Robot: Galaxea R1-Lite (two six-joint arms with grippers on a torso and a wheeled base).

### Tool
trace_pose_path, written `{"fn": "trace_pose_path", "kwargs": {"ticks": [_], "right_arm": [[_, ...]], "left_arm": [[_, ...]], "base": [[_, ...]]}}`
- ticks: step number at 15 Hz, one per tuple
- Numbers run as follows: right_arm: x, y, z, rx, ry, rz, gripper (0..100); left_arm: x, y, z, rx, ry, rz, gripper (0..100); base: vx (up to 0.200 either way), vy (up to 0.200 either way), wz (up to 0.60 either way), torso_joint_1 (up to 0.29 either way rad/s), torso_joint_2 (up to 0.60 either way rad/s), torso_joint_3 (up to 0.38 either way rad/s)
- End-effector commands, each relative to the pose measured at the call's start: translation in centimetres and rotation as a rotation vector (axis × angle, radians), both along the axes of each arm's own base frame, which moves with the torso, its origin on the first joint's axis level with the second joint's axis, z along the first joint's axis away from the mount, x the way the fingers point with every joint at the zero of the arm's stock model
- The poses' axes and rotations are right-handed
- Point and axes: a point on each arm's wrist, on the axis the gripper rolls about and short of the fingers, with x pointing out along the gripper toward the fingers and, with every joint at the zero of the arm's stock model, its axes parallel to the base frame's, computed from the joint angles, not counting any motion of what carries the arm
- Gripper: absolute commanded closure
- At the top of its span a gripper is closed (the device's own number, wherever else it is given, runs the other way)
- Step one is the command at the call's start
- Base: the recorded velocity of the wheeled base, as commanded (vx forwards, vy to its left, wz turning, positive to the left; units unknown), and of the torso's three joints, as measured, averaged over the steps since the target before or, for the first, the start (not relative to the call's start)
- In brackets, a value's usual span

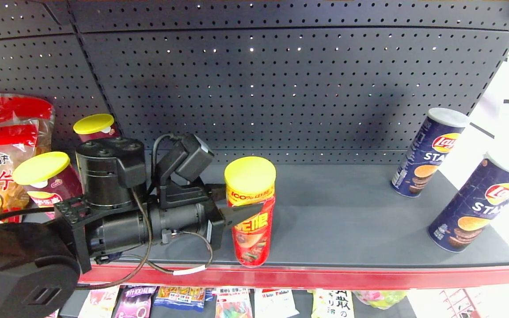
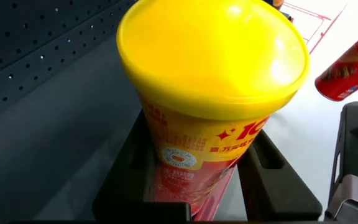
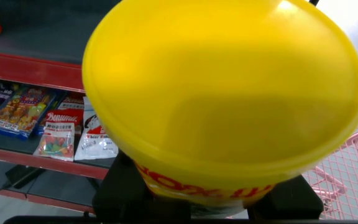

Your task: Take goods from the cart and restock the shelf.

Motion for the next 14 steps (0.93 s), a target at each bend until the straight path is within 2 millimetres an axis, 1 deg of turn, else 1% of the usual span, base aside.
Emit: {"fn": "trace_pose_path", "kwargs": {"ticks": [1,7,8,13,14], "right_arm": [[0.01,0.00,0.00,-0.001,0.002,0.001,100],[0.01,0.00,0.00,-0.002,0.002,0.001,100],[0.01,0.00,0.00,-0.002,0.002,0.001,100],[0.01,0.00,0.00,-0.002,0.002,0.001,100],[0.01,0.00,0.00,-0.002,0.002,0.001,100]], "left_arm": [[-0.12,0.08,-0.16,0.004,0.007,0.000,100],[-0.09,0.08,-0.21,0.007,0.006,0.007,100],[-0.09,0.08,-0.21,0.008,0.004,0.008,0],[-0.25,0.25,0.08,0.003,-0.006,0.012,0],[-0.84,0.67,-0.01,0.007,-0.001,0.012,0]], "base": [[0.000,0.000,0.00,0.000,0.00,0.000],[0.000,0.000,0.00,0.000,0.00,0.000],[0.000,0.000,0.00,0.000,0.00,0.000],[0.000,0.000,0.00,0.000,0.00,0.000],[0.000,0.000,0.00,0.000,0.00,0.000]]}}
